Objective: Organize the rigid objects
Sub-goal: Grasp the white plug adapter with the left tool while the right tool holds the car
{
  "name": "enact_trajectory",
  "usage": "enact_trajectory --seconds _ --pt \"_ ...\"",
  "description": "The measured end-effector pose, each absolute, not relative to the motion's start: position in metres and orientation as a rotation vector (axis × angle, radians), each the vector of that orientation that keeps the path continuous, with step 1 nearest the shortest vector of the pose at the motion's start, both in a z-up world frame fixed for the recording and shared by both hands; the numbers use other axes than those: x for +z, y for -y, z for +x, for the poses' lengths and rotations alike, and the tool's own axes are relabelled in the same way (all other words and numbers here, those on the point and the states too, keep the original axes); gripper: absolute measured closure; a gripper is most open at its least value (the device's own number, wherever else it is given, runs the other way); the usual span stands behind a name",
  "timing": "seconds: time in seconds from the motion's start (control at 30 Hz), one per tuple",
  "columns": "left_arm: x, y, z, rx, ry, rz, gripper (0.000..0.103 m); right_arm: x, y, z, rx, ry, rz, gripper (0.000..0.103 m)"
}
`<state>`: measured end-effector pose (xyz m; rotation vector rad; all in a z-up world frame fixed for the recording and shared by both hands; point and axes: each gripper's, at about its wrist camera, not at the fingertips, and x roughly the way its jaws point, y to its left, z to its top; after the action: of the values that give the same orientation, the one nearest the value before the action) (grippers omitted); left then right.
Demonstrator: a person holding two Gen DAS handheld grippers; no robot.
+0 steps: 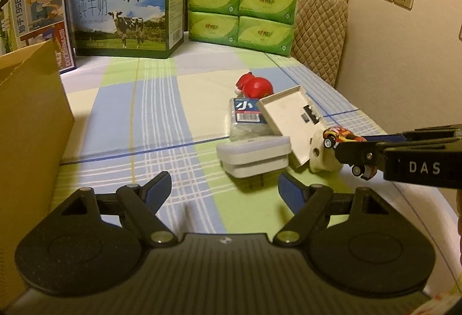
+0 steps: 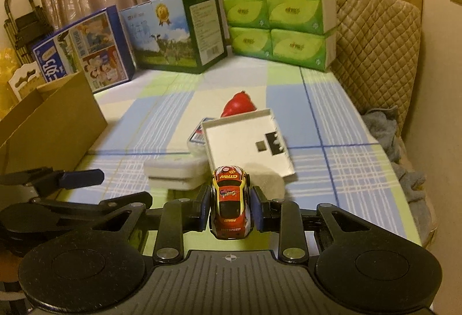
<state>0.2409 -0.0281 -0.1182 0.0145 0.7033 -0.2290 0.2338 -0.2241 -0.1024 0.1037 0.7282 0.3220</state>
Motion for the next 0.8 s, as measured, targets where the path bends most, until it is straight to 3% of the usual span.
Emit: enact_trajectory --seconds 0.37,0.8 --pt "-0.121 0.054 0.263 -0.23 -0.684 -0.013 0.027 -0.098 0.244 0.247 0.245 -0.71 0.124 0.077" --pt "-0.133 0.063 0.282 -0.185 -0.724 -0.059 0.039 -0.098 0.253 0.251 0.231 -0.714 0.162 0.077"
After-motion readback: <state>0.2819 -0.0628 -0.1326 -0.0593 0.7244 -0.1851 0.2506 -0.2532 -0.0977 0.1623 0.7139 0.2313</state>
